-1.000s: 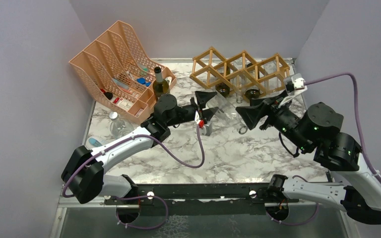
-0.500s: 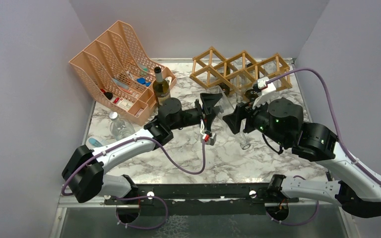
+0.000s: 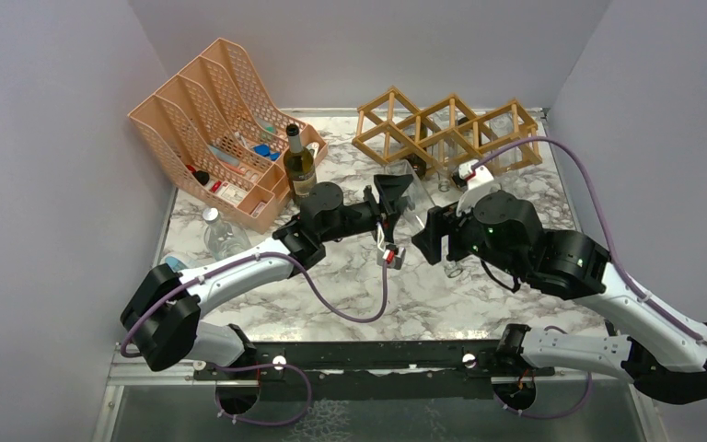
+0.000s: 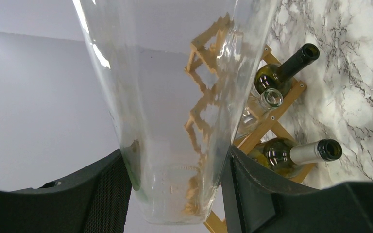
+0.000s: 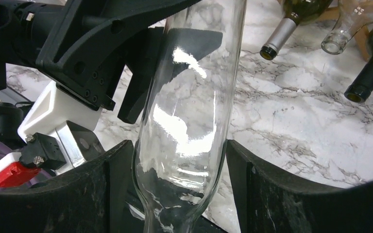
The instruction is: Put the wine bottle on the wine rack
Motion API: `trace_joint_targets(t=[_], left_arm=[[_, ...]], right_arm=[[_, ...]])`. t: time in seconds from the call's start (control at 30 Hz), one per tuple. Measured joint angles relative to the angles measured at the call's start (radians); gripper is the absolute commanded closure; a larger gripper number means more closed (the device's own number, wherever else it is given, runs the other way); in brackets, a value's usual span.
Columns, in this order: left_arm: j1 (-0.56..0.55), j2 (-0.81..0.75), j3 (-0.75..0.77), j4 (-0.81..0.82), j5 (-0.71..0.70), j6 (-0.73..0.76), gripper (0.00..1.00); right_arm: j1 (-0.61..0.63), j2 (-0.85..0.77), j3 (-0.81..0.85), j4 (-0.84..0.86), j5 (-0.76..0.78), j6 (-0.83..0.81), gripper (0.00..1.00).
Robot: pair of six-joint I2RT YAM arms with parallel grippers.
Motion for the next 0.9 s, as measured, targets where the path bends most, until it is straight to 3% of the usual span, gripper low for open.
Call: trace_joint_targets(t=[0.27, 0.37, 0.4, 0.5, 0.57, 0.6, 0.63, 0.9], left_arm=[[0.000, 0.001, 0.000, -0.011, -0.007, 0.005, 1.00], [0.000, 0.001, 0.000, -0.020, -0.011, 0.005, 1.00], [0.000, 0.001, 0.000, -0.027, -0.013, 0.003, 0.94], [0.000, 0.001, 0.000, -0.043, -0.023, -0.011, 0.52], [0.000, 0.001, 0.000, -0.047, -0.032, -0.028, 0.39], [0.000, 0.001, 0.000, -0.047, -0.040, -0.038, 0.15], [0.000, 0.001, 0.000, -0.044, -0.046, -0.044, 0.04], [0.003, -0.013, 0.000, 0.011, -0.191, -0.222, 0.01]], right_arm=[[-0.001, 0.010, -0.025, -0.004, -0.002, 0.029, 0.33], [-0.001, 0.026, -0.025, -0.004, 0.003, 0.037, 0.50], [-0.001, 0.031, -0.025, -0.004, 0.009, 0.039, 0.57], [-0.001, 0.039, -0.025, -0.003, 0.019, 0.051, 0.74], [-0.001, 0.040, -0.025, -0.001, 0.035, 0.057, 0.80], [0.000, 0.039, -0.025, 0.002, 0.044, 0.058, 0.83], [0.000, 0.039, -0.024, 0.006, 0.051, 0.058, 0.85], [0.002, 0.040, -0.024, 0.010, 0.222, 0.088, 0.93]])
